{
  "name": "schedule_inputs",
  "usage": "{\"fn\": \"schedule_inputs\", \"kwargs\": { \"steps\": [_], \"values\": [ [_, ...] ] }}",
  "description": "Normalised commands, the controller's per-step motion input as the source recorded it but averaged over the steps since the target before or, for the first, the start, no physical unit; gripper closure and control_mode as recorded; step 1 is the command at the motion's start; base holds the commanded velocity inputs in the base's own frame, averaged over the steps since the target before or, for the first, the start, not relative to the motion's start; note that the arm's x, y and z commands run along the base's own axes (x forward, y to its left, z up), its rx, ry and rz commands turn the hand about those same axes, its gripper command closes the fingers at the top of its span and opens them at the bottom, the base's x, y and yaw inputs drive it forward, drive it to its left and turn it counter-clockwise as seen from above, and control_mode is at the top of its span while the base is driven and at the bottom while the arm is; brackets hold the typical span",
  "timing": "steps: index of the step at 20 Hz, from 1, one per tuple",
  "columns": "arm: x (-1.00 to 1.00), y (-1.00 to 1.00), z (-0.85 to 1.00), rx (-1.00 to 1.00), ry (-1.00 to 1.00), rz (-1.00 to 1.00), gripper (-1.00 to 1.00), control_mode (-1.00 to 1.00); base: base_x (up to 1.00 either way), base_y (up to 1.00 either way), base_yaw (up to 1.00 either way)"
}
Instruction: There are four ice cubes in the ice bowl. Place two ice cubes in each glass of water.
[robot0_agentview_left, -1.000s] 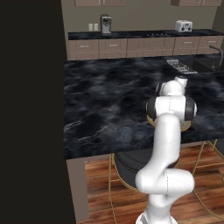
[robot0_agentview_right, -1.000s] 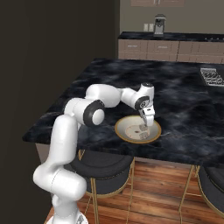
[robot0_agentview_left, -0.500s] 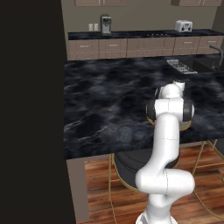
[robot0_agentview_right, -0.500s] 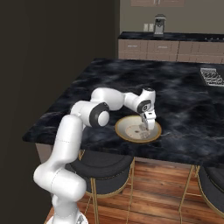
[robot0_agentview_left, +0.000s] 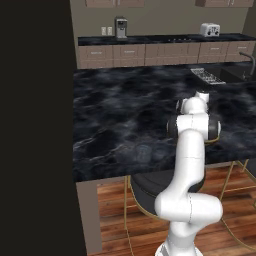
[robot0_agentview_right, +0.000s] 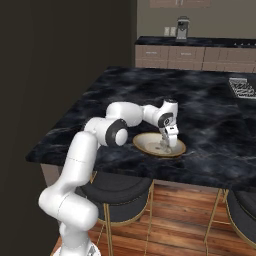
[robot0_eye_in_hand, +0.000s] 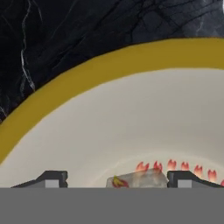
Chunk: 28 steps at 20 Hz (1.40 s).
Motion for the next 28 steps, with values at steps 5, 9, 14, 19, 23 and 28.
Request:
{"fn": "schedule_inputs", "kwargs": {
  "steps": [5,9,14,19,23,28],
  "values": [
    [-0.07,-0.27,-0.19,0.04,0.02,0.00,-1.00,-1.00,0.00,0.00,0.00],
    [-0.28,-0.02,-0.07,0.06,0.00,0.00,-1.00,-1.00,0.00,0.00,0.00],
    [-0.04,0.11,0.00,0.04,-0.01,0.00,-1.00,-1.00,0.00,0.00,0.00],
    [0.00,0.29,0.00,0.02,-0.03,0.00,-1.00,-1.00,0.00,0.00,0.00],
    [-0.08,0.07,-0.13,0.00,0.00,0.00,-1.00,-1.00,0.00,0.00,0.00],
    [0.00,0.00,-0.28,0.00,0.00,-0.01,-1.00,-1.00,0.00,0.00,0.00]
  ]
}}
